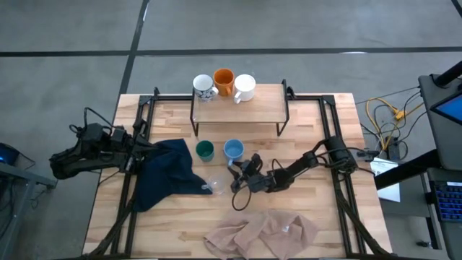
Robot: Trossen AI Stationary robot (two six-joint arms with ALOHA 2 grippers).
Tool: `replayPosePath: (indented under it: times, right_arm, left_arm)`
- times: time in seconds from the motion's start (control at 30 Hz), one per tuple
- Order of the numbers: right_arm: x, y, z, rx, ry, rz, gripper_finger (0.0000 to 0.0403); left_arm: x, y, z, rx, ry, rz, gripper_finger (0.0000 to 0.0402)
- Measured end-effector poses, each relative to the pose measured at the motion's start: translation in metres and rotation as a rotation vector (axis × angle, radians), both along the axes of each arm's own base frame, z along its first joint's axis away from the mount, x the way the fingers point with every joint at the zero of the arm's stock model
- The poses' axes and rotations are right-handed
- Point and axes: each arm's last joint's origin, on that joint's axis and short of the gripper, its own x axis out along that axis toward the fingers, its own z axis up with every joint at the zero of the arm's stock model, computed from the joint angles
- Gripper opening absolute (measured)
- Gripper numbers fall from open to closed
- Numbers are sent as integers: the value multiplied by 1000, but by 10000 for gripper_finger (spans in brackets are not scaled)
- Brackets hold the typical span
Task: Stack small to large cups/mugs on shelf
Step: Put the blue mug on the shelf
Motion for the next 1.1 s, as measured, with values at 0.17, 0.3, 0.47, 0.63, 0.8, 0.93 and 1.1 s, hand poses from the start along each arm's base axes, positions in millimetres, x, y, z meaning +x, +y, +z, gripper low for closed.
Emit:
replayPosePath:
  times: [0.17, 0.3, 0.47, 0.63, 0.8, 0.93, 1.1]
  right_arm:
    - [4, 1, 4, -13, -5, 9, 134]
    - [8, 2, 7, -26, -6, 23, 114]
    - [8, 1, 7, -27, -2, 21, 78]
    - [8, 1, 7, -28, -1, 22, 37]
    - [8, 1, 7, -30, 3, 24, 14]
    - [8, 1, 7, -31, 6, 22, 15]
    - [8, 1, 7, -29, 5, 22, 14]
  left_arm:
    - [0, 0, 0, 0, 0, 0, 0]
    - [0, 0, 0, 0, 0, 0, 0]
    - [0, 0, 0, 0, 0, 0, 0]
    - [0, 0, 0, -1, 0, -1, 0]
    - [0, 0, 0, -3, 1, 0, 0]
    - [0, 0, 0, -3, 1, -1, 0]
    - [0, 0, 0, -3, 1, -1, 0]
